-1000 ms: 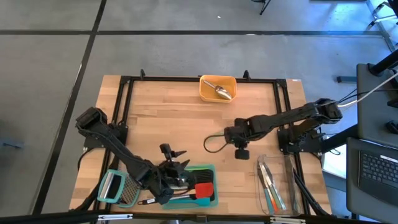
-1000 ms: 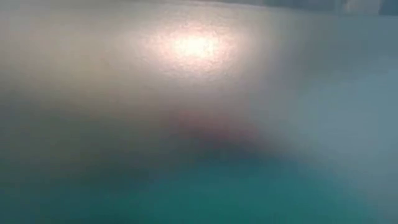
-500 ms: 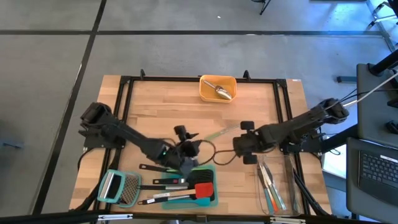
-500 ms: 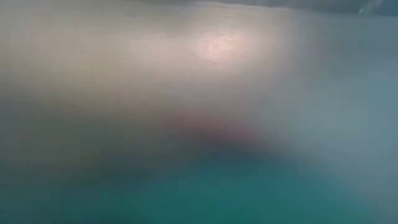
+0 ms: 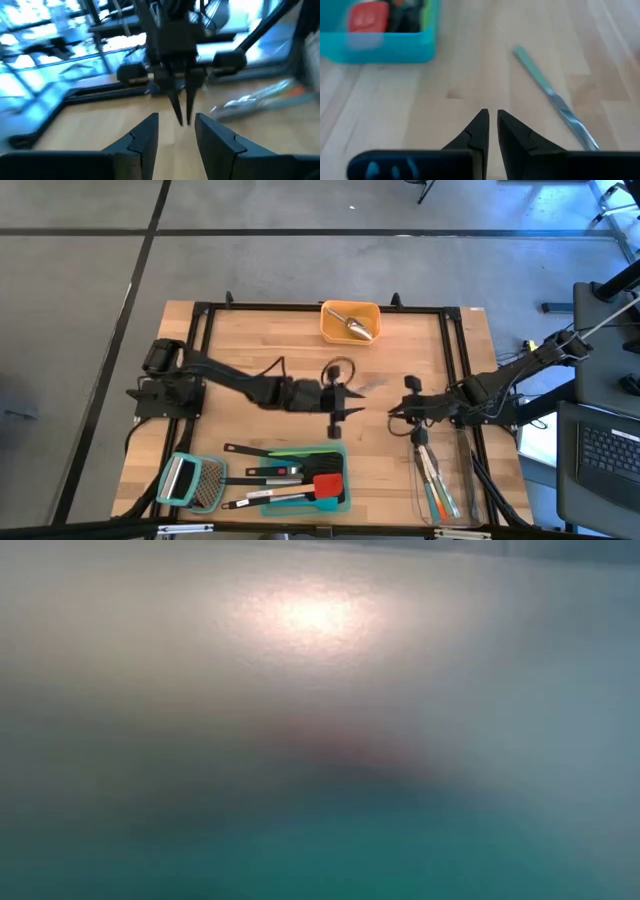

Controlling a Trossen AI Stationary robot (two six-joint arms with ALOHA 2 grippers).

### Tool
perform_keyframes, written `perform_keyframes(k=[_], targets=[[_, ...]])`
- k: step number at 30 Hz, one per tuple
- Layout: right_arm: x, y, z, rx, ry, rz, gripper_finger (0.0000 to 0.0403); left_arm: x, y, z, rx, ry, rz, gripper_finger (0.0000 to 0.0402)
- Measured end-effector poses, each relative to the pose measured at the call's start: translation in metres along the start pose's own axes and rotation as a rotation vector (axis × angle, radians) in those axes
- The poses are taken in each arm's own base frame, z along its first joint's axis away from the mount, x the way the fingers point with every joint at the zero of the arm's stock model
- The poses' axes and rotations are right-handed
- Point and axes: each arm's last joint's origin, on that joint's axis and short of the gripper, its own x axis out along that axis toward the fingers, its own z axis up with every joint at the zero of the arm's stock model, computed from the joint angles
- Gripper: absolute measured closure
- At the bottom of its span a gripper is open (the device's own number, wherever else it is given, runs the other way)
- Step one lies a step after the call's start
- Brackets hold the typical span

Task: Pick & Place Kitchen Items
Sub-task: Put the green table knife into the transparent bin

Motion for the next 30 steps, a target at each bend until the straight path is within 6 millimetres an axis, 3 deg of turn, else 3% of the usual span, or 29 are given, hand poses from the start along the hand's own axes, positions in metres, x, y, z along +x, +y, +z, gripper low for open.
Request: perform_keyframes(k=[3,6,12,20,30], targets=[[0.005,-0.001,-0.011,-0.053,-0.030,0.024,0.0363,0.016,0.023,-0.013,-0.124,-0.057,-0.076,0.0275],[0.009,-0.007,-0.017,-0.143,-0.012,-0.063,0.0363,0.034,0.039,-0.035,-0.230,-0.022,-0.123,0.0272],[0.014,-0.016,-0.011,-0.282,-0.031,-0.194,0.0363,0.049,0.038,-0.064,-0.263,0.066,-0.147,0.0275],[0.021,-0.034,-0.010,-0.248,0.012,-0.249,0.0343,0.049,0.031,-0.065,-0.189,0.073,-0.069,0.0275],[0.019,-0.035,-0.003,-0.222,0.003,-0.229,0.0274,0.048,0.026,-0.066,-0.181,0.087,-0.080,0.0275]])
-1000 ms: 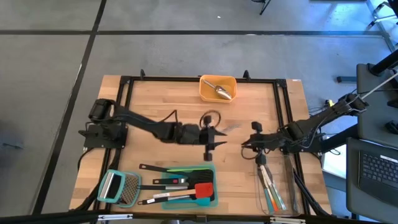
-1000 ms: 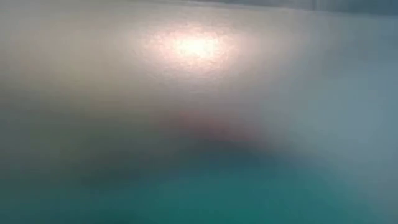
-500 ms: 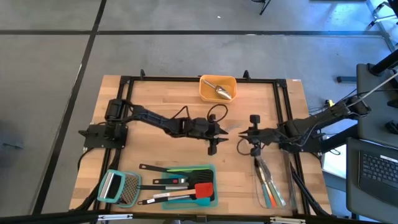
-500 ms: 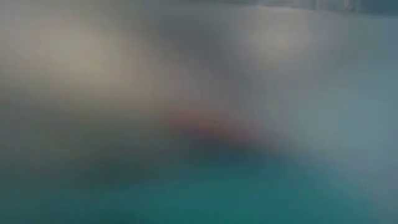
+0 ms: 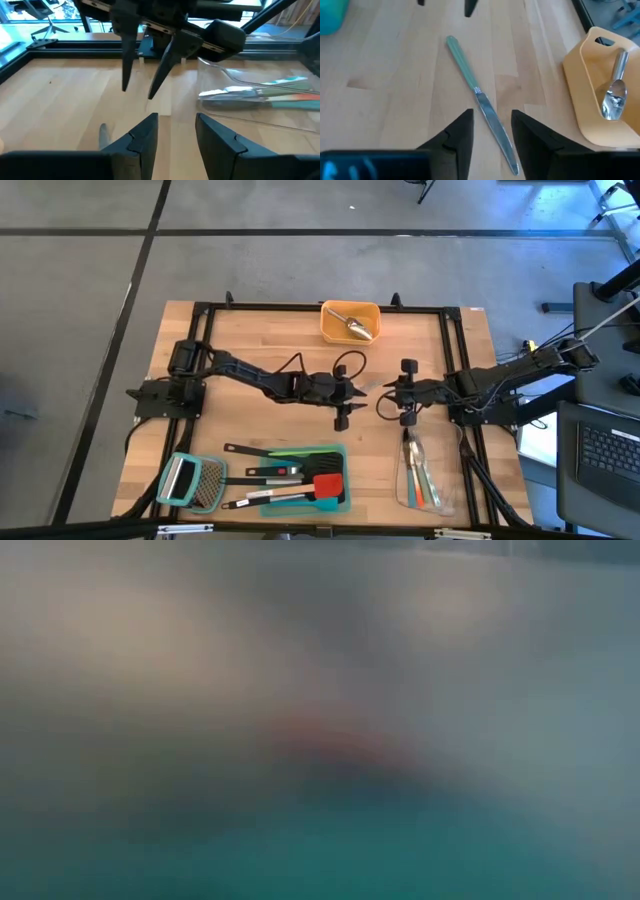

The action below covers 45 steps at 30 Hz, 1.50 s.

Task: Pick & Place Kitchen Items
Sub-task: Put the green table knife into the transparent bin

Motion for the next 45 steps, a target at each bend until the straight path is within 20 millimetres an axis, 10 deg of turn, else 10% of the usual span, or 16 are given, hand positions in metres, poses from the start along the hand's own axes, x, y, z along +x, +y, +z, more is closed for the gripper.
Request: perform_keyframes(k=[22,30,45], targets=[[-0.004,-0.009,0.022,0.541,-0.123,-0.127,0.0240,0.000,-0.025,0.006,-0.092,-0.089,-0.353,0.0315],[0.022,-0.009,0.011,0.611,0.015,-0.180,0.0241,0.041,-0.043,-0.006,-0.119,-0.095,-0.408,0.0396],[0.034,-0.007,0.010,0.559,0.038,-0.197,0.0241,0.098,-0.061,-0.020,-0.096,-0.001,-0.400,0.0400]])
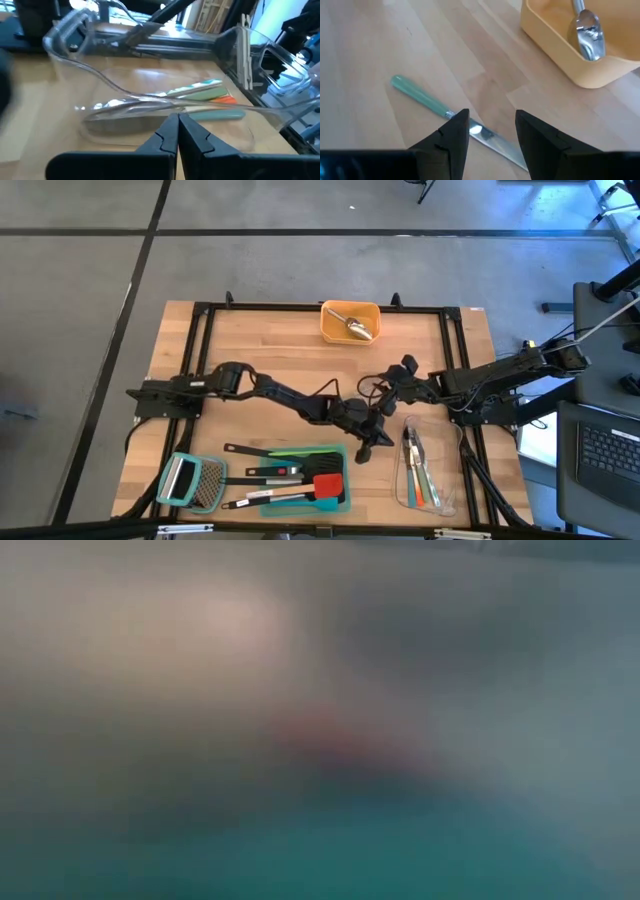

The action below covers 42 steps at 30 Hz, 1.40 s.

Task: Pick & Place Kitchen Items
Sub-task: Put the green table knife into the transparent bin

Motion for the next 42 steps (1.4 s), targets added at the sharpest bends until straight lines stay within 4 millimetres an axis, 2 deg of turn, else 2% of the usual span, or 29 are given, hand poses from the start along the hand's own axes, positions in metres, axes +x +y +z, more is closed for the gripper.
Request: perform_keyframes(k=[13,22,32,42], targets=[[0.000,-0.001,0.000,-0.020,-0.008,-0.035,0.0241,0.029,-0.028,-0.008,-0.013,-0.008,-0.064,0.0400],[0.000,-0.002,-0.001,-0.029,-0.001,-0.038,0.0241,0.032,-0.040,0.001,-0.006,-0.014,-0.088,0.0401],[0.000,-0.003,-0.003,-0.052,0.012,-0.052,0.0241,0.032,-0.053,-0.005,-0.066,0.050,-0.182,0.0400],[0.000,-0.003,-0.003,-0.074,0.004,-0.069,0.0241,0.033,-0.063,-0.003,-0.098,0.026,-0.233,0.0400]])
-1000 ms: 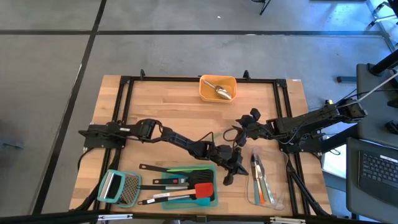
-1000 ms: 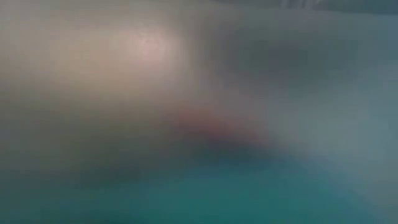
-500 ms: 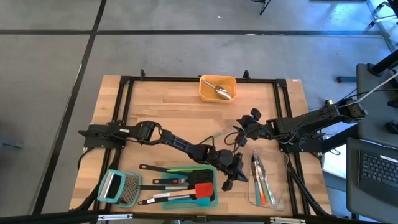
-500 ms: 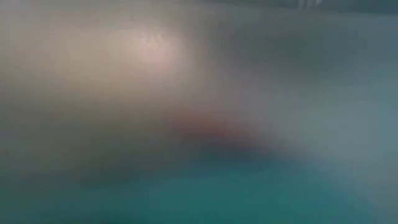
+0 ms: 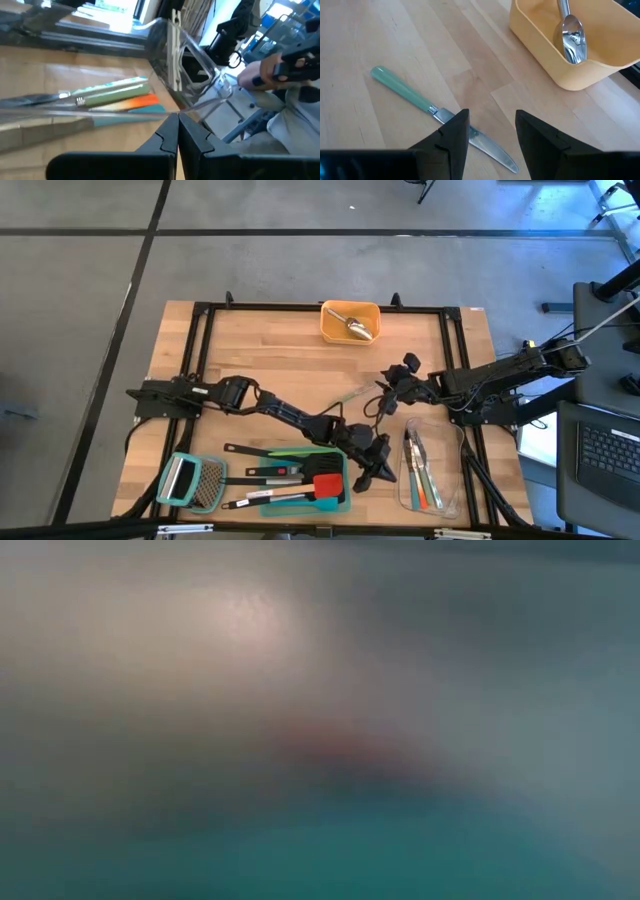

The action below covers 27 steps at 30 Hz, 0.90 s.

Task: Pick & Place Kitchen Items
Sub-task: Put the green table knife into the transparent bin

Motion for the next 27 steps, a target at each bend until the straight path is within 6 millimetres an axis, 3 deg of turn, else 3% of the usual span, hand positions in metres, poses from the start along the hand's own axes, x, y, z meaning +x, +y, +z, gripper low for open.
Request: perform_keyframes(k=[5,12,17,27], targets=[[0.000,0.000,0.000,0.001,-0.001,0.000,0.0241,0.003,0.000,0.000,-0.004,-0.018,-0.022,0.0400],[0.000,0.000,0.000,0.000,0.001,-0.001,0.0241,0.031,0.012,-0.009,-0.055,0.064,-0.159,0.0400],[0.000,-0.001,-0.002,-0.002,0.015,-0.006,0.0241,0.031,0.011,0.000,-0.002,0.044,-0.157,0.0400],[0.000,-0.001,-0.002,-0.004,0.018,-0.005,0.0241,0.030,0.015,-0.002,0.018,0.059,-0.110,0.0400]])
